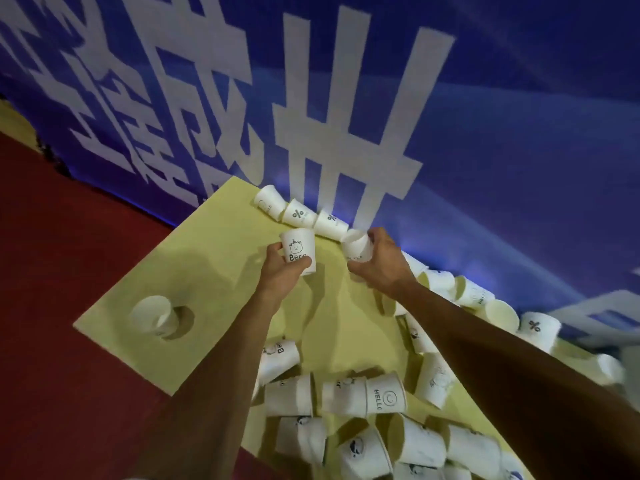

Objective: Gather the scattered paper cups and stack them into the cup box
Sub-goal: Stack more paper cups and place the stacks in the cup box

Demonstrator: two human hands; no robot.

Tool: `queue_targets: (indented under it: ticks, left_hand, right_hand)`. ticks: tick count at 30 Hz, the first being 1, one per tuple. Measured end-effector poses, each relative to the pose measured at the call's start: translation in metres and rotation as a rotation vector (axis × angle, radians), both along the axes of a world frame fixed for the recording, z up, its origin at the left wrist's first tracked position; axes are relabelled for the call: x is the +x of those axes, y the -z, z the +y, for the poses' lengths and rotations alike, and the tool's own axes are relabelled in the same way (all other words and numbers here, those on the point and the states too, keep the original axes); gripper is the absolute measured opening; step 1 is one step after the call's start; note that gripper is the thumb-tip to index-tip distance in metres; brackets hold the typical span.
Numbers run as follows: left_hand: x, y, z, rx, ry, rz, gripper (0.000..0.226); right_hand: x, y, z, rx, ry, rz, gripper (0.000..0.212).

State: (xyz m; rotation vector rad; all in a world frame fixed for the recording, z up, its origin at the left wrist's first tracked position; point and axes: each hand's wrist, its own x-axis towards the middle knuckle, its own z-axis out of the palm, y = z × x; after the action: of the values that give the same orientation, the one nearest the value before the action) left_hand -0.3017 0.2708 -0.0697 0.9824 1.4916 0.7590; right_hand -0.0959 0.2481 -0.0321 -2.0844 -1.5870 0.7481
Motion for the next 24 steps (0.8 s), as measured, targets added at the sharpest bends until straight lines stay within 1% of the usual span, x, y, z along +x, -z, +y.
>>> queue_targets:
  ticks: [3,7,10,12,14,16,18,21,24]
  left_hand:
    - [0.038,-0.015,-0.028,-0.001,0.086,0.000,0.063]
    - [0.097,-0.036,-0.066,0.013,0.216,0.022,0.058]
    - [0.149,-0.046,-0.096,0.020,0.313,0.027,0.057]
    - [0.189,-0.051,-0.117,0.022,0.389,0.035,0.060]
    - [0.227,-0.056,-0.141,0.008,0.457,0.044,0.072]
    - [0.262,-0.057,-0.160,-0.003,0.519,0.051,0.083]
    - [0.300,-0.058,-0.181,-0.009,0.580,0.056,0.088]
    - [0.354,-0.065,-0.214,-0.002,0.678,0.051,0.085]
    - [0.403,-0.067,-0.247,0.010,0.777,0.061,0.082]
  right_hand:
    - [0.045,-0.012,-0.047,0.028,0.079,0.071,0.076]
    - [0.104,-0.022,-0.105,0.055,0.165,0.143,0.071]
    - [0.152,-0.030,-0.150,0.062,0.288,0.220,0.069]
    - [0.188,-0.034,-0.183,0.085,0.362,0.279,0.074]
    - [0.225,-0.035,-0.216,0.116,0.421,0.325,0.077]
    - [0.258,-0.036,-0.246,0.126,0.494,0.312,0.068]
    - [0.290,-0.037,-0.277,0.132,0.625,0.347,0.063]
    - [0.332,-0.035,-0.320,0.169,0.775,0.468,0.061]
    - [0.367,-0.035,-0.367,0.258,0.852,0.568,0.054]
